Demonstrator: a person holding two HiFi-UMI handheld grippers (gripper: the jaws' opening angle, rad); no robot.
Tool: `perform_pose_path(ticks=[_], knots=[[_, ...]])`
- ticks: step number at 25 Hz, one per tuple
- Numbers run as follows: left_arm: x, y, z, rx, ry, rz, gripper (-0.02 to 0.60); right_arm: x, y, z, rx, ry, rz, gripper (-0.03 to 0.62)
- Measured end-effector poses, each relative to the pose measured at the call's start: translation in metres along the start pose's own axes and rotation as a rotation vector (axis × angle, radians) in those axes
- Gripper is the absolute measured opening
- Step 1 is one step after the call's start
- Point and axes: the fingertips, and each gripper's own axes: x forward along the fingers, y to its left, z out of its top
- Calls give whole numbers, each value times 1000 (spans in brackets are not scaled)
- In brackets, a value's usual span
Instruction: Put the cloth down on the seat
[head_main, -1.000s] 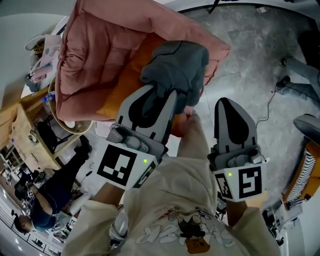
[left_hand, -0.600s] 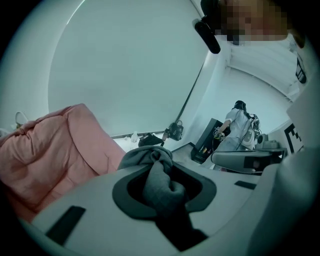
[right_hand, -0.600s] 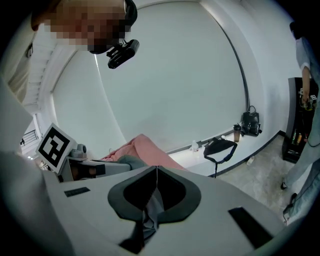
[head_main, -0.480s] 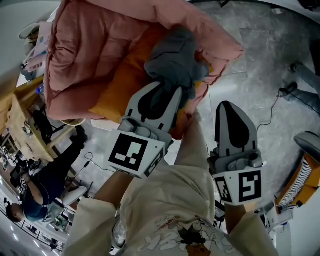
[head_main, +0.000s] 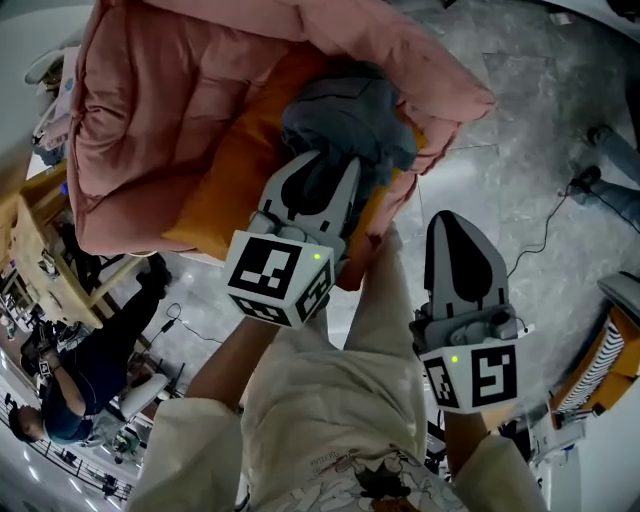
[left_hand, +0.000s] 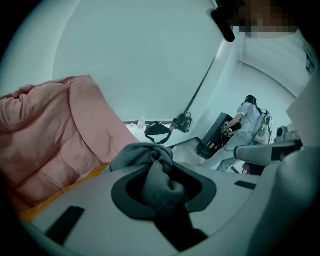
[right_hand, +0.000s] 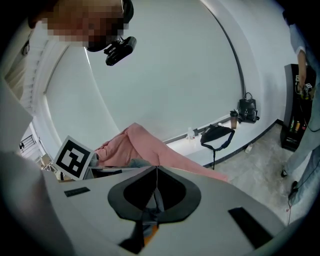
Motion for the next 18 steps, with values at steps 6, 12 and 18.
perform_pose_path(ticks=[6, 12, 18], knots=[[26, 8, -19, 62, 5, 6, 87, 20, -17, -32, 17, 14, -15, 20], [45, 7, -33, 100, 8, -4, 87, 41, -30, -58, -18, 12, -14, 20], [65, 11, -45, 143, 16, 11, 87, 60, -35, -72, -24, 20, -22, 20]])
